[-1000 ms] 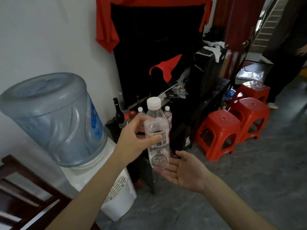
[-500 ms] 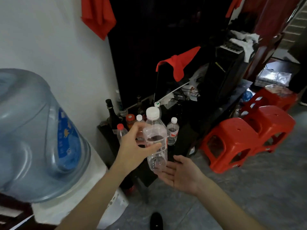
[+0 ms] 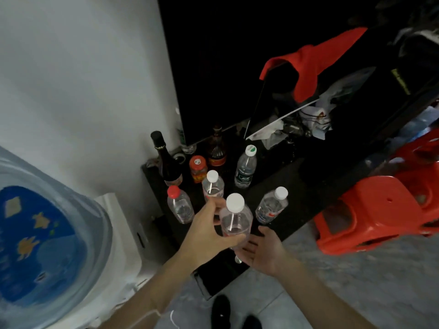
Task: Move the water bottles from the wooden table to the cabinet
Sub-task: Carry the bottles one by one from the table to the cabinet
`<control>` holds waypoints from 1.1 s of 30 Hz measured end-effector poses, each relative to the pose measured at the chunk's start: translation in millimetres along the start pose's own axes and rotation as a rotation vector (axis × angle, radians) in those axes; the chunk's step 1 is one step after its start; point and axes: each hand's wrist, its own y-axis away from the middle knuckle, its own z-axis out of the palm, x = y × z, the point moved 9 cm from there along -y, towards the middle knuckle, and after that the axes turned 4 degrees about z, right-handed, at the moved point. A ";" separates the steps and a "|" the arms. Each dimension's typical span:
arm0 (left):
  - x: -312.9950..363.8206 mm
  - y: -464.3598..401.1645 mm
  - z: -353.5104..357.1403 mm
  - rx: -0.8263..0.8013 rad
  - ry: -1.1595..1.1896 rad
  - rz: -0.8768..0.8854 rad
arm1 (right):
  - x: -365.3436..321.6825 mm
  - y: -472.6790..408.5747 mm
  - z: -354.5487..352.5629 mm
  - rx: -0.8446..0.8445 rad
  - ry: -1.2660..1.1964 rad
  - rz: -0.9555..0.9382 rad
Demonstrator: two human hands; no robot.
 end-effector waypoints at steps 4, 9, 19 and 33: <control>-31.4 -15.2 13.3 0.011 -0.019 -0.037 | -13.4 -31.4 3.2 -0.007 -0.019 0.001; -68.9 -29.7 20.6 0.091 -0.064 -0.106 | -33.2 -72.4 -1.1 -0.023 -0.144 -0.080; -111.7 -37.3 50.0 0.101 -0.113 -0.176 | -38.2 -88.7 -15.5 0.008 0.065 -0.097; -98.6 -21.4 56.3 -0.099 -0.474 -0.278 | -42.9 -30.1 -31.7 -0.030 0.241 -0.138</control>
